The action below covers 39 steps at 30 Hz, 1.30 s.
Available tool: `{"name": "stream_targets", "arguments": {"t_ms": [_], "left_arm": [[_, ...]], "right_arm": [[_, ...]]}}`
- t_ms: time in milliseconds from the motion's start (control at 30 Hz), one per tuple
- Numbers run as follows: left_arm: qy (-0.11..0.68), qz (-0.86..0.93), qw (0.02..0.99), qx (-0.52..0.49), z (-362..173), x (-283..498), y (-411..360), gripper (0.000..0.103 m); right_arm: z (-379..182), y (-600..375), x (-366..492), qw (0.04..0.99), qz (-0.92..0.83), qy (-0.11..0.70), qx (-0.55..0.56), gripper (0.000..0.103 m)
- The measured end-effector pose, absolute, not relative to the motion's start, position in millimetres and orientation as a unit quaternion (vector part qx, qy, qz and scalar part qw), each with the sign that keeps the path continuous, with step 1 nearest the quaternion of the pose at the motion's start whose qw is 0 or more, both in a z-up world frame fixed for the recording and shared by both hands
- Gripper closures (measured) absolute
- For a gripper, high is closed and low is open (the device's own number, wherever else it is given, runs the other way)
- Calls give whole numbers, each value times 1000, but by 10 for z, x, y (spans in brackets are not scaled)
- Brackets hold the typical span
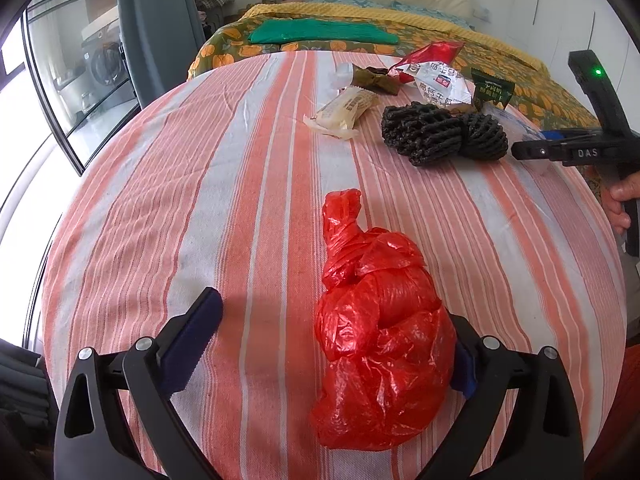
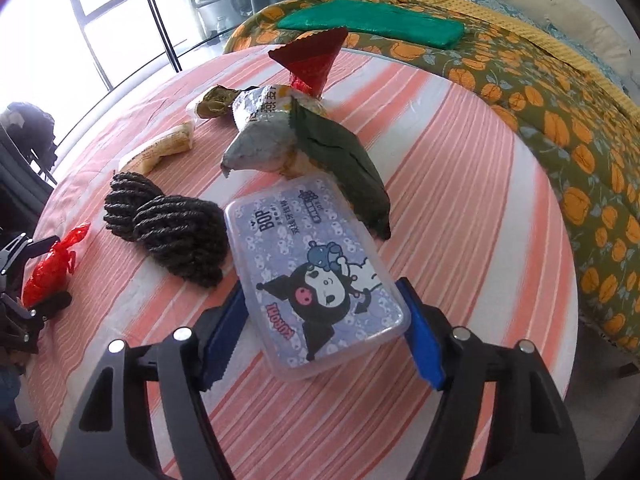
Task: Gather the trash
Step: 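Grasp the clear plastic box with the right tool while the left tool holds the red bag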
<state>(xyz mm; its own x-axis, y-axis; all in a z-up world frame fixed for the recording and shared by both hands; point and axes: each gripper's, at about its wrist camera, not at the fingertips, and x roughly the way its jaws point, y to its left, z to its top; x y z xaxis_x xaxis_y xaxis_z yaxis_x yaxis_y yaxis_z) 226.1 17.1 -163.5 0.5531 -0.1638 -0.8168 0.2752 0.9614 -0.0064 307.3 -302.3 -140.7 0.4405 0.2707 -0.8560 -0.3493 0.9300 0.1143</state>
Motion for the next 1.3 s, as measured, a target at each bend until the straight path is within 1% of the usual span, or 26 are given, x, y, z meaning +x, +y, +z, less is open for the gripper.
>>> {"name": "stream_targets", "arguments": {"t_ms": [200,333,467,533,600,667,800,933,1000,1200,1300], "left_arm": [[456,-125,879,61,-1634,2261,168,8],[456,-124,879,62,-1633,2261,167,8],[456,-123,879,62,-1629,2255,169,8],[456,-129,879,58,-1626,2251,174,7],[455,-145,876,58,-1615,2208,193,6],[451,-165,875,60,-1603,2114,234,6],[445,-184,874,62,-1569,1942,315,6],[439,-192,876,50,-1474,1886,318,6],[435,-199,877,40,-1417,1879,287,6],[448,-178,873,72,-1449,1984,56,6],[454,-159,873,80,-1499,2024,41,13]], "right_arm": [[-1395,-3032,2363,855,137,500,3,33],[-1385,-2825,1819,861,119,495,-1,34],[-1384,-2586,1416,861,133,490,26,34],[-1367,-2514,1313,860,144,489,32,30],[-1335,-2503,1207,861,146,485,40,21],[-1292,-2566,1101,864,140,481,51,17],[-1252,-2773,1020,866,118,481,65,15],[-1202,-2919,1115,865,95,484,91,15],[-1145,-2913,1227,863,90,485,110,8],[-1115,-2634,1724,848,66,514,114,8],[-1186,-2505,1916,847,43,522,93,8]]}}
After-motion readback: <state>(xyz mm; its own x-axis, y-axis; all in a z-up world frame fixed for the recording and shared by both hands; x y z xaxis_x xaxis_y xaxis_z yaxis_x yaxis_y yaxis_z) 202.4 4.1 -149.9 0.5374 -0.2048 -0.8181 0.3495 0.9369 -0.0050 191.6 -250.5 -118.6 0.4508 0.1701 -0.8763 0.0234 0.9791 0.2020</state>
